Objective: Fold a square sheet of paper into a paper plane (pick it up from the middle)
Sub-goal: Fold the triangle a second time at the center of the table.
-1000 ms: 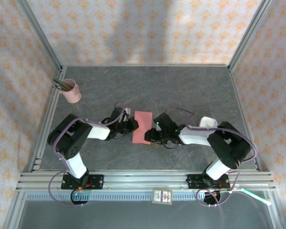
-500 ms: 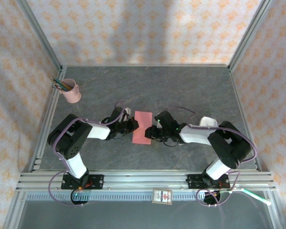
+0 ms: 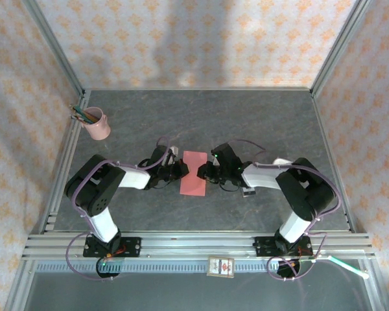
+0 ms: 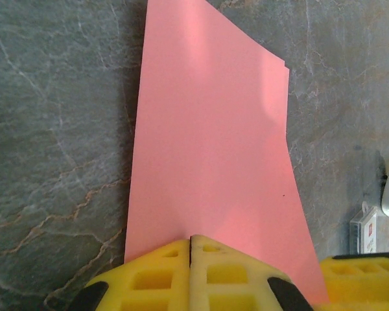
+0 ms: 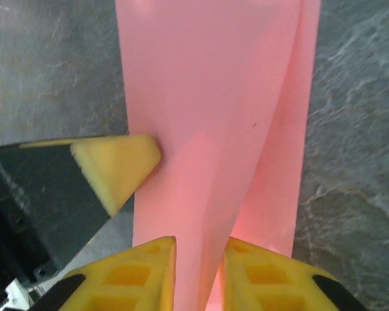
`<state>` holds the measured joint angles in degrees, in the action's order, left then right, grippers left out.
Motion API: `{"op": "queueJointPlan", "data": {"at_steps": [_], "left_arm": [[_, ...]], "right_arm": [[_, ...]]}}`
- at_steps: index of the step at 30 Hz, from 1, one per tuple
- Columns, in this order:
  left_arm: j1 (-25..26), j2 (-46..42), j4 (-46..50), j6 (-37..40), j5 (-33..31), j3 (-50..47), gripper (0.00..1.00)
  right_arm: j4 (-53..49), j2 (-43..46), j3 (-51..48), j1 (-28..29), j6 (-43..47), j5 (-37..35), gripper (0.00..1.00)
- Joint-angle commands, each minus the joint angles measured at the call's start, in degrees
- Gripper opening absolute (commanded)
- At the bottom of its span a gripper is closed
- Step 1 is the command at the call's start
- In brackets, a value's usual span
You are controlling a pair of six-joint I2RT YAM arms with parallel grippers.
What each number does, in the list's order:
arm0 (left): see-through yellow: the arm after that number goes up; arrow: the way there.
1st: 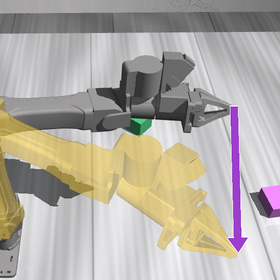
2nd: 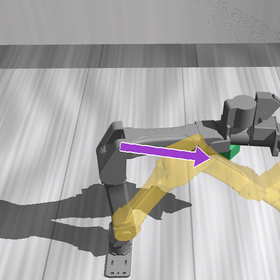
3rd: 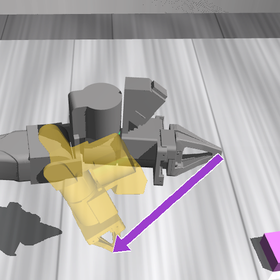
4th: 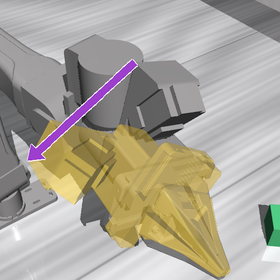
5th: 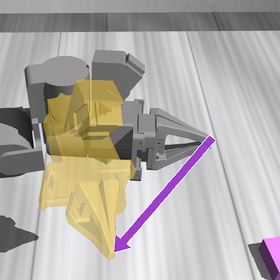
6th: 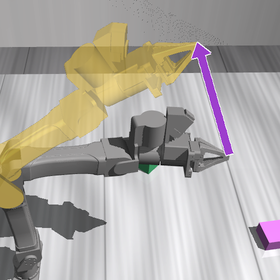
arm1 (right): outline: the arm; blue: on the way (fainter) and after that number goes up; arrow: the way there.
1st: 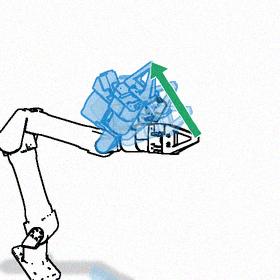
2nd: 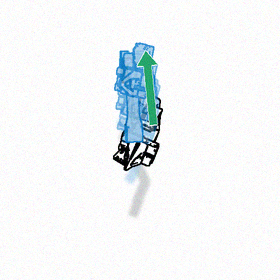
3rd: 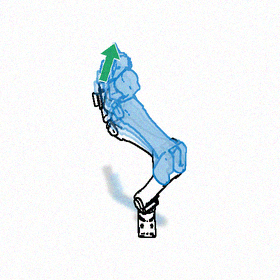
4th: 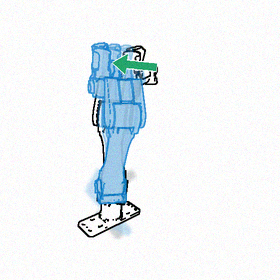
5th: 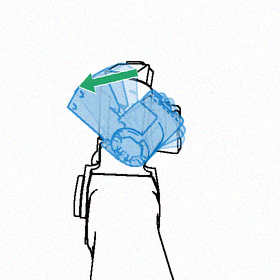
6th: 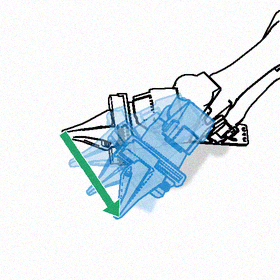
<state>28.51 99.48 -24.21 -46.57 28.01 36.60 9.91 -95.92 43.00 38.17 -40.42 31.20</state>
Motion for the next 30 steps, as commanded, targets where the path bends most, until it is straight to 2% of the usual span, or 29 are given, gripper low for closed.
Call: {"op": "queueJointPlan", "data": {"at_steps": [1,12,17,22,24,30], "left_arm": [[0.62,1.77,4.74,1.21,-1.20,0.33,0.04],[0.65,1.06,6.15,2.39,-0.28,3.36,0.06],[0.63,-4.06,5.57,5.82,-0.21,3.64,0.24],[2.24,-15.17,-1.22,9.96,-3.06,-5.22,0.41],[4.44,-20.25,-4.28,11.95,-5.59,-9.47,0.52],[15.34,-30.87,-8.59,20.06,-17.87,-18.04,0.67]], "right_arm": [[0.37,-1.43,2.17,-0.77,-0.34,-1.45,0.20],[0.29,-1.86,2.57,-1.35,-1.62,-0.32,0.07],[-0.98,-1.82,2.96,-1.43,-3.37,1.23,0.02],[-1.87,-1.29,2.88,-1.61,-5.10,3.27,0.01],[-3.02,-1.62,3.22,-1.83,-4.94,3.96,0.01],[-3.43,-2.08,3.27,-2.73,-6.55,7.10,0.01]]}}
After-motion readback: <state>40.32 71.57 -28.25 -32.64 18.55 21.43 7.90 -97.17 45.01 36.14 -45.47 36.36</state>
